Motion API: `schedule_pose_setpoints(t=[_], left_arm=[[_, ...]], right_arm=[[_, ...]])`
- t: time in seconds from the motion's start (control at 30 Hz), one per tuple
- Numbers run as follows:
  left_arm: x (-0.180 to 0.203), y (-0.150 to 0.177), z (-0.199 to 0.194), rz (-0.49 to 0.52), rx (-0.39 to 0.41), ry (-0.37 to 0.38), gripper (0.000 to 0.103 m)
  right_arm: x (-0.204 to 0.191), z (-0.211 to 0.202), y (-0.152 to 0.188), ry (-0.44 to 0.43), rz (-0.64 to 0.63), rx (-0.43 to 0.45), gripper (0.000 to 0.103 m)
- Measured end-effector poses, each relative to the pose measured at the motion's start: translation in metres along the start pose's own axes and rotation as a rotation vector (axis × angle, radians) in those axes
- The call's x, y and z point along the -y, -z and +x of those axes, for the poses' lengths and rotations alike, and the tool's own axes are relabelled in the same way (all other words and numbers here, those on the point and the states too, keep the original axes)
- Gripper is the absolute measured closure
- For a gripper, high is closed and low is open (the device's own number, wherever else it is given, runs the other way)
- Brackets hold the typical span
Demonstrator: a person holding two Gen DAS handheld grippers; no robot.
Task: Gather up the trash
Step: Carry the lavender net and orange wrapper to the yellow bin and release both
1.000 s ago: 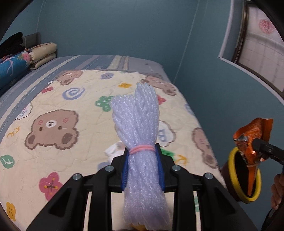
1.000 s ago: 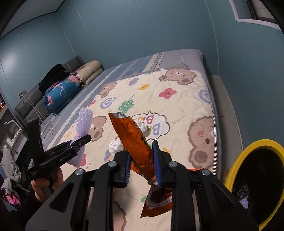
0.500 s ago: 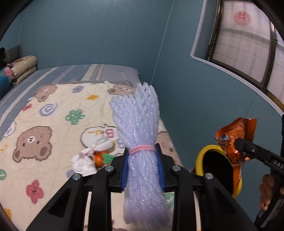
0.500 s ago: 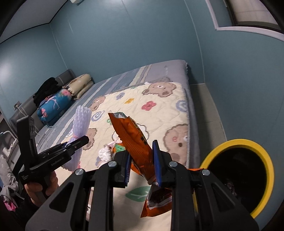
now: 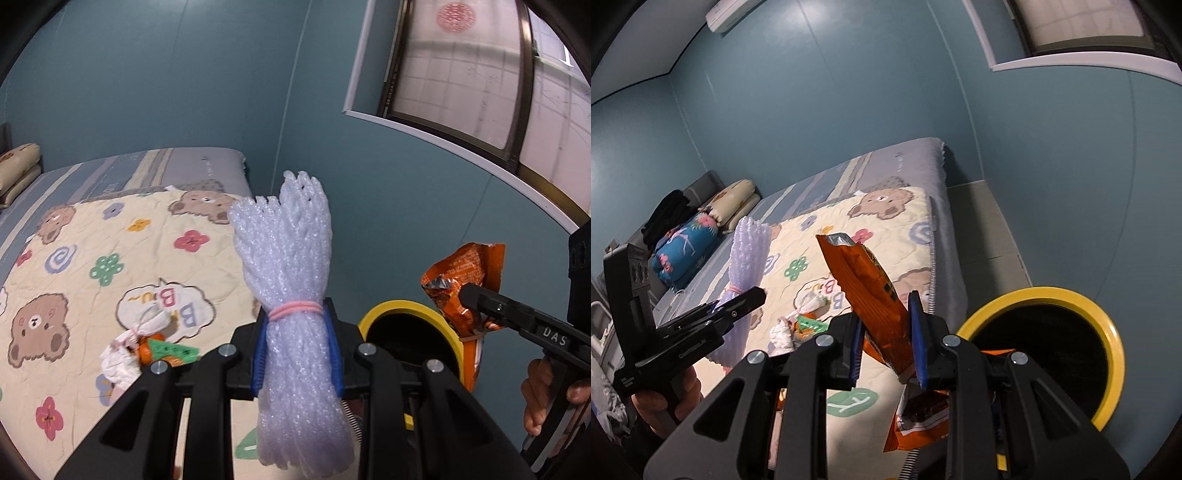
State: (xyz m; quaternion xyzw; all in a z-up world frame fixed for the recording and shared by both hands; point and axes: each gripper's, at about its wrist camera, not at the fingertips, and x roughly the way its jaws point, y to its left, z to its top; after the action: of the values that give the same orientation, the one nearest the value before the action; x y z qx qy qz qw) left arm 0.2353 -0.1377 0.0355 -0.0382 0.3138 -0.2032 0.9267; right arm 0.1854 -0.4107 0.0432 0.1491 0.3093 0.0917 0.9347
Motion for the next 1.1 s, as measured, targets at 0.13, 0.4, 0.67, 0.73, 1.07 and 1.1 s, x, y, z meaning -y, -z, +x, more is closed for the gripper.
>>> schedule_pose_setpoints(t=[0.13,0.4,0.67,0.73,1.07,1.1], left_arm=[[0.016,-0.003,0.005,0.024,-0.001,0.022,0.078],[0.05,-0.003,0.021,0.066,-0.014,0.074,0.078],[0.082,0.002,0.05,0.097,-0.041,0.118,0.077],[0.087,0.005,0.06,0.09,-0.057,0.123,0.077],[0.107,0.025,0.109,0.086,-0.145,0.16,0.077],[0.109,0.027,0.114,0.087,-0.153,0.163,0.076]], right_arm=[[0.02,-0.01,0.0,0.024,0.025,0.017,0.081],[0.054,-0.026,0.005,0.069,0.079,0.038,0.081],[0.082,-0.023,0.012,0.11,0.123,0.041,0.081],[0.091,-0.021,0.015,0.121,0.138,0.037,0.081],[0.131,0.006,0.031,0.148,0.216,-0.005,0.081],[0.135,0.01,0.033,0.152,0.225,-0.009,0.081]])
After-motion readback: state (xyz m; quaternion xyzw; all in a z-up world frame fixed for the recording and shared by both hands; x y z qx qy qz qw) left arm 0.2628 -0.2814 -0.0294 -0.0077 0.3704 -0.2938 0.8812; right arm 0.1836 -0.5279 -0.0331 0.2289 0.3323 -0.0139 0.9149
